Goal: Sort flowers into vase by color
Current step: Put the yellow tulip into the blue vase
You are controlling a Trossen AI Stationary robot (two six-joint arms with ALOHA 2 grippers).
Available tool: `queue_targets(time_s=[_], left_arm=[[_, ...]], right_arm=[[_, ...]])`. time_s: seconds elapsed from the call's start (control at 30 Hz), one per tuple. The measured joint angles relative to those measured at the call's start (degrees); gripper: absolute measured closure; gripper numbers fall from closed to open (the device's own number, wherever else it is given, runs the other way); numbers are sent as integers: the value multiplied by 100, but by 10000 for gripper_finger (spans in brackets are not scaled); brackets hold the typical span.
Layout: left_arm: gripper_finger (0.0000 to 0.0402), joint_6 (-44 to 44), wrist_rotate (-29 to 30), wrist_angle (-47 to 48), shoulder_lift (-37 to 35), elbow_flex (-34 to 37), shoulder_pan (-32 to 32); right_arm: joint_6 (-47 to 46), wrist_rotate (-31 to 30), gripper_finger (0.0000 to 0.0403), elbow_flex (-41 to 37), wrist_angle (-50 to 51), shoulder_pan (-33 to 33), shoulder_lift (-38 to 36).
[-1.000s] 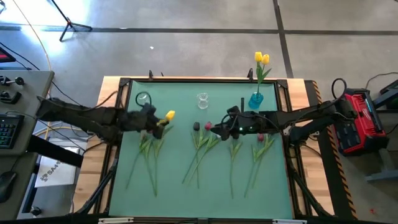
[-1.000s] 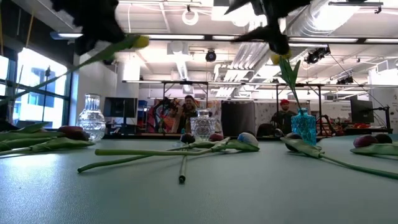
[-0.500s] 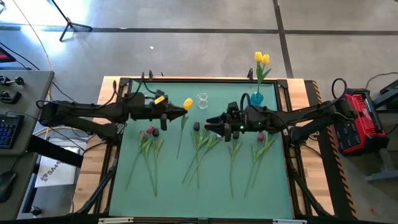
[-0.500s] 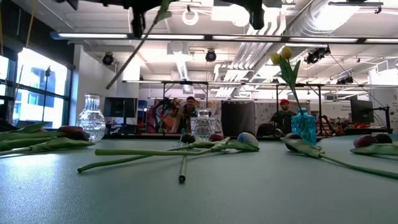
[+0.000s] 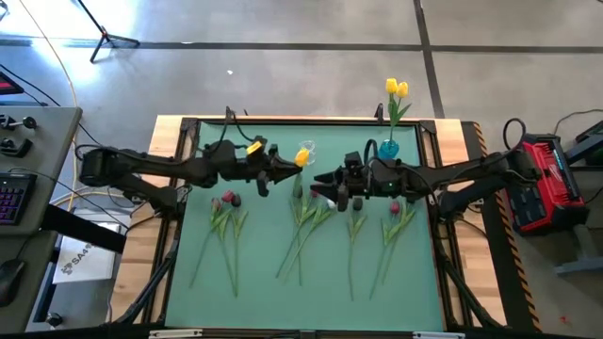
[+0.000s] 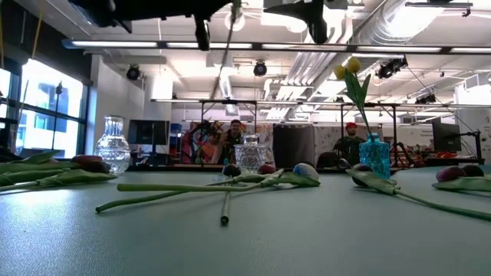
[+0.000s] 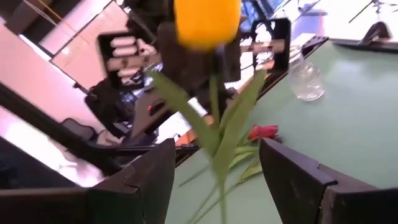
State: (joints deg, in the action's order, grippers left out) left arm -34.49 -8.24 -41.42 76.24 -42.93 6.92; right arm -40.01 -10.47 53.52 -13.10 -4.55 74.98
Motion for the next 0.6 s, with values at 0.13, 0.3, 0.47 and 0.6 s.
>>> queue_targets(time_s=[0.13, 0.3, 0.47, 0.6], left_arm=[[401, -24, -325, -59, 388, -360, -2], [401, 110, -737, -43, 757, -803, 0], [401, 169, -717, -43, 1000, -1050, -2], [401, 174, -720, -51, 1123, -1165, -2]], right_arm=[[154, 118, 181, 0, -74, 229, 0], [196, 606, 185, 1, -103, 391, -11], [297, 1354, 217, 7, -148, 421, 4], [286, 1313, 257, 7, -155, 421, 0]])
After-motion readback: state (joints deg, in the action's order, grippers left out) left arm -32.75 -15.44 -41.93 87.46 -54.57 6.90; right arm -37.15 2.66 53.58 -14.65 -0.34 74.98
